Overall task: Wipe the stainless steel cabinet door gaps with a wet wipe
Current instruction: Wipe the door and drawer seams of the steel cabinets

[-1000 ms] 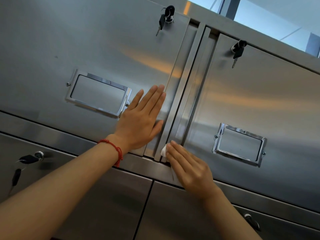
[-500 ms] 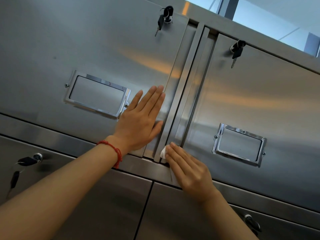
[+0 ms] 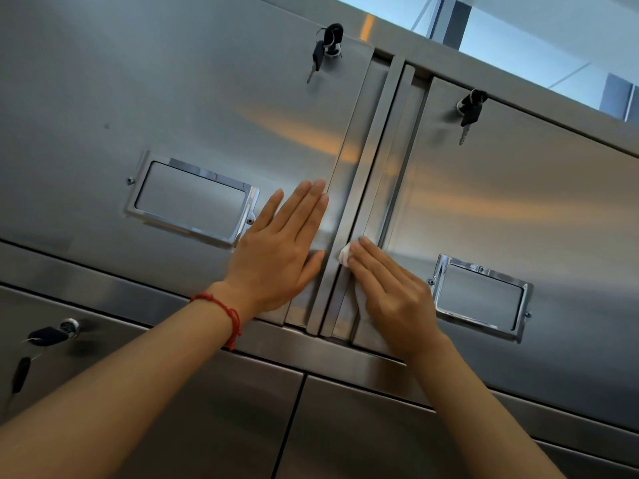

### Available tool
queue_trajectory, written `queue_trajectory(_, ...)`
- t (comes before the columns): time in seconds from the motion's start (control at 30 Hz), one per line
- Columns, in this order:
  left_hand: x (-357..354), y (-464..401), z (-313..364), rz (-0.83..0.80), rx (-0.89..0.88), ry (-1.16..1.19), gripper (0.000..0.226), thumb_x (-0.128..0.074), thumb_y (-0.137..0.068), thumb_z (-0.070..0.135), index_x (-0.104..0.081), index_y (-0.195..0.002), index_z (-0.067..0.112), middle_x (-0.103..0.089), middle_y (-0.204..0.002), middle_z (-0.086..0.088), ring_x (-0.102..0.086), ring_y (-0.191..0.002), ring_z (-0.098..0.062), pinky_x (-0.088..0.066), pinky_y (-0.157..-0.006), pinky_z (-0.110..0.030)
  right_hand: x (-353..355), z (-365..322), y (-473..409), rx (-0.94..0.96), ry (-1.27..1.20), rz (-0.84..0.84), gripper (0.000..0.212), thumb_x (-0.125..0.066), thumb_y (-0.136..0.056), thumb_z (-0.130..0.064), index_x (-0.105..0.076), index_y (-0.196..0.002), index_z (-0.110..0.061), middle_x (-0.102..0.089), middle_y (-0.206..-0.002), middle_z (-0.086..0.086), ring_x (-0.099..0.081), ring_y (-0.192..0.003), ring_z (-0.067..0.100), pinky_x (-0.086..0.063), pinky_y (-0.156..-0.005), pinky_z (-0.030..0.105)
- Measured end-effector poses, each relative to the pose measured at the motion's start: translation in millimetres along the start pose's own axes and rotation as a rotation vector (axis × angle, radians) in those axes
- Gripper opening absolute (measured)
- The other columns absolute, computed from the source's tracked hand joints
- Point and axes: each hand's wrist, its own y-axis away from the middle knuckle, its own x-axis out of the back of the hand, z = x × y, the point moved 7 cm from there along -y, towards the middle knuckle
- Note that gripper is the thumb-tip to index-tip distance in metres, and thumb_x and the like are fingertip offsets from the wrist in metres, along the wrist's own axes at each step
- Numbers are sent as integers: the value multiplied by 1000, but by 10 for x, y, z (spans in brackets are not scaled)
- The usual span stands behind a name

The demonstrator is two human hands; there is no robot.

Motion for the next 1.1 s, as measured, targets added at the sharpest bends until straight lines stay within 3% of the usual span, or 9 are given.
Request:
queue_trajectory(0.23, -6, -4, 1, 1, -3, 0, 64, -27, -95, 39, -24, -144, 0, -21, -152, -17, -19, -141, -30, -20, -114, -46, -40, 213, -191, -47, 10, -6, 27, -76, -73, 7, -70, -100, 10, -68, -106, 23, -65, -102, 34, -57, -81, 43)
queue_trajectory(0.47, 6, -3, 0, 4, -3, -7, 64, -28, -94, 39, -26, -143, -1, -23, -151, -19, -21, -140, -31, -24, -113, -47, -96, 172, -165, -146, -3, -13, 31, -75, -73, 7, -68, -103, 10, -67, -107, 24, -64, -103, 35, -57, -81, 43)
queue_trajectory(1.1, -2, 3, 2, 0, -5, -7, 63, -28, -94, 39, -26, -144, -1, -22, -152, -18, -22, -141, -31, -26, -113, -48, -69, 305, -289, -126, 14, -36, 34, -80, -68, 8, -69, -101, 10, -68, -105, 24, -66, -100, 35, -57, -79, 44)
